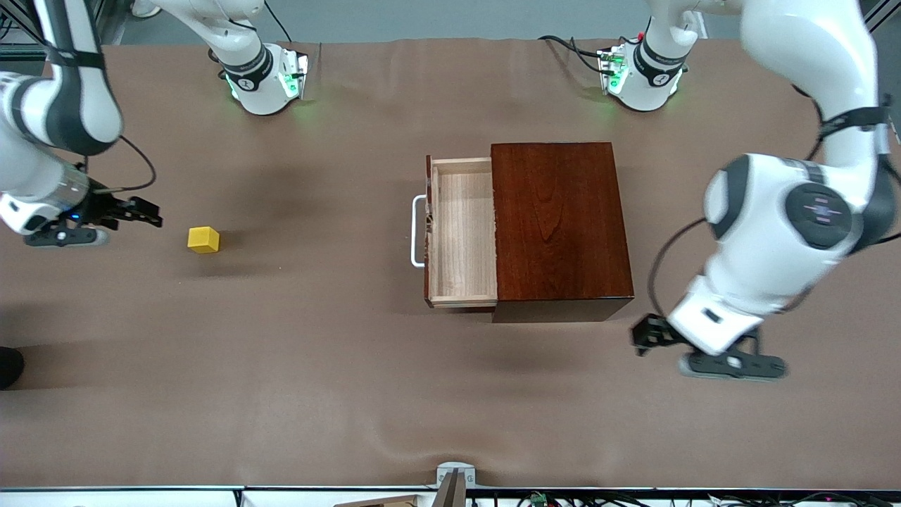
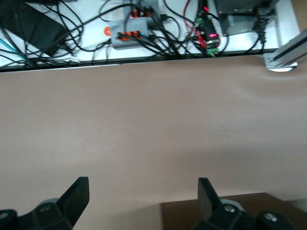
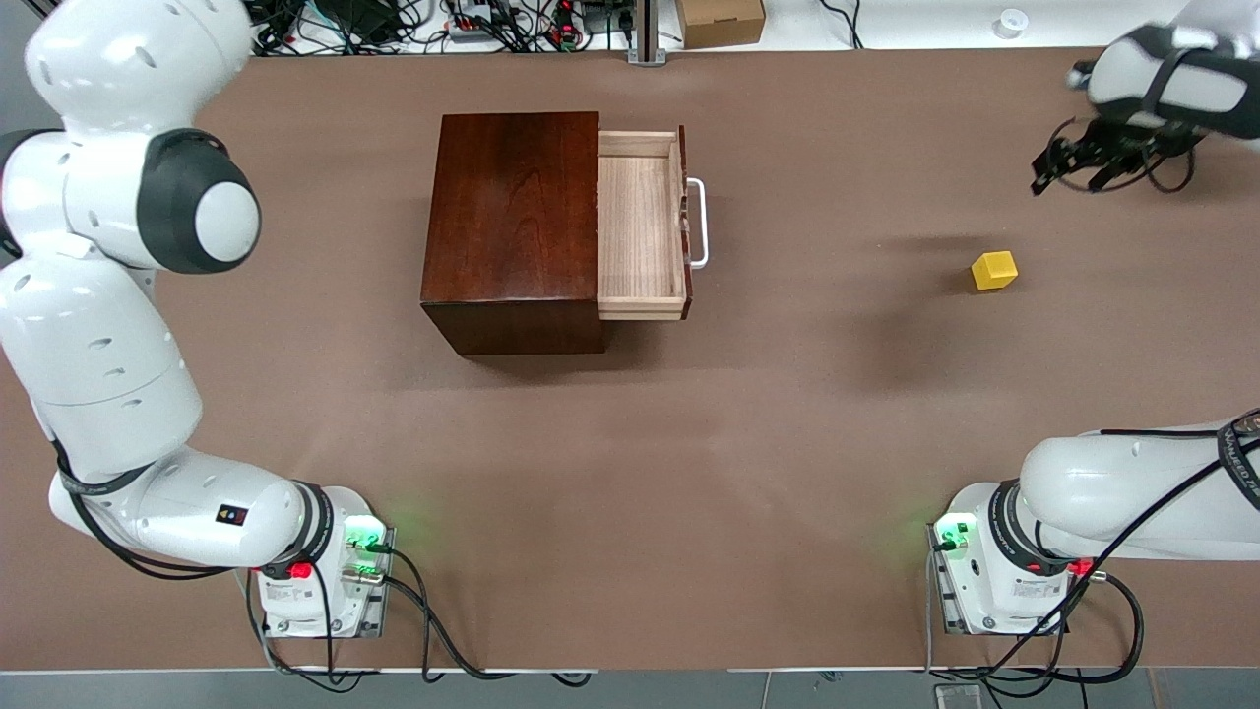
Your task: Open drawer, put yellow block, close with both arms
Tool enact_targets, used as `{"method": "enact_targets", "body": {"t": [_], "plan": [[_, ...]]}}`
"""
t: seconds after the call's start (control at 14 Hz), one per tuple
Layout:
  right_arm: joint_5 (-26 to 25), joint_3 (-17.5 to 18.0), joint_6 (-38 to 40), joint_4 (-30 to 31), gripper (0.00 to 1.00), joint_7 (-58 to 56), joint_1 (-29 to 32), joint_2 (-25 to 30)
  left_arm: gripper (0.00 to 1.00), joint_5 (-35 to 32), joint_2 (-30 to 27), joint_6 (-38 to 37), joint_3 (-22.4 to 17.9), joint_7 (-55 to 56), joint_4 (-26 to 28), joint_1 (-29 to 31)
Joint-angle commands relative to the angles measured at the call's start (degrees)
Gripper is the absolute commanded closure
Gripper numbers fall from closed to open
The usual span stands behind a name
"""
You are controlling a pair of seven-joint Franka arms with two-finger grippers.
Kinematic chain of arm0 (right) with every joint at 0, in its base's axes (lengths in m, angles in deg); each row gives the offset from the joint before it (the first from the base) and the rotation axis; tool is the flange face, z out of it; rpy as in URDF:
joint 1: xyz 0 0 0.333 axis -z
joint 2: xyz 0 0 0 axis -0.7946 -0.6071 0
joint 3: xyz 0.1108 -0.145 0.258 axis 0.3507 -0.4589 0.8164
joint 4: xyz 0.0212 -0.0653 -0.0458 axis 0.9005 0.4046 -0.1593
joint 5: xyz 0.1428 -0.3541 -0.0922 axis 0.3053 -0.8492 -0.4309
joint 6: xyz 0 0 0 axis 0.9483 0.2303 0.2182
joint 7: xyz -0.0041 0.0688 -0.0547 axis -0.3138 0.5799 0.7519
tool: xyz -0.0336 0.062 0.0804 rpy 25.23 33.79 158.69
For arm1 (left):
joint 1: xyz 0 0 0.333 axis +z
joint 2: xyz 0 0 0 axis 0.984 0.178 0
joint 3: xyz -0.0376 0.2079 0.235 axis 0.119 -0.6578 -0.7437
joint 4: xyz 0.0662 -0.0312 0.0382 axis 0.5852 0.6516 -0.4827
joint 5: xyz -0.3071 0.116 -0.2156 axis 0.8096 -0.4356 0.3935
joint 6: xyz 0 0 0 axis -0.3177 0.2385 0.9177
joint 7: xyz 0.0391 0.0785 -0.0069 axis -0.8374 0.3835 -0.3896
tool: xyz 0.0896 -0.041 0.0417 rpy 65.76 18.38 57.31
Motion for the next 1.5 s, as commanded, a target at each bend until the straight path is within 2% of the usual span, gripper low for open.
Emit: {"method": "enact_targets", "body": {"t": [0.0, 0.14, 0.36, 0.57, 0.72, 0.93, 1.0, 1.15, 1.43], "plan": [[-0.56, 0.15, -5.45, 3.4, 0.0, -0.43, -0.77, -2.69, 0.0, 1.83, -1.22, -0.37, 0.48, -7.8, 1.33, 4.51], [-0.56, 0.15, -8.08, 4.19, 0.0, -0.43, -1.47, -5.77, 0.0, 1.83, -2.09, -3.08, 0.48, -10.72, 2.12, 7.76], [-0.65, 0.15, -14.14, 6.82, 0.0, -0.43, -1.56, -8.32, 0.0, 1.83, -4.2, -6.95, 0.48, -10.82, 3.96, 9.45], [-0.74, 0.15, -17.57, 7.01, 0.0, -1.39, -1.39, -12.1, 0.0, 1.57, -9.37, -9.5, 0.39, -9.94, 9.57, 9.36], [-0.83, 0.15, -19.6, 7.01, 0.0, -1.92, -0.95, -14.65, 0.0, 1.39, -13.5, -13.8, 0.48, -9.85, 12.57, 9.36], [-0.74, 0.15, -20.76, 6.83, 0.0, -2.1, -0.86, -16.41, 0.0, 0.87, -17.55, -21.62, 0.39, -9.85, 12.76, 9.36], [-0.83, 0.15, -20.67, 7.0, 0.11, -2.18, -0.77, -16.42, 0.0, 0.86, -18.7, -23.47, 0.39, -9.59, 12.67, 9.36], [-0.74, 0.15, -20.49, 7.01, 0.39, -3.93, -0.51, -16.59, 0.0, 0.78, -20.54, -26.64, 0.39, -7.4, 12.4, 9.1], [-0.83, 0.24, -19.27, 6.48, 0.66, -3.94, -0.16, -16.25, 0.0, 0.78, -24.33, -31.91, 0.57, -5.01, 12.32, 9.01]]}}
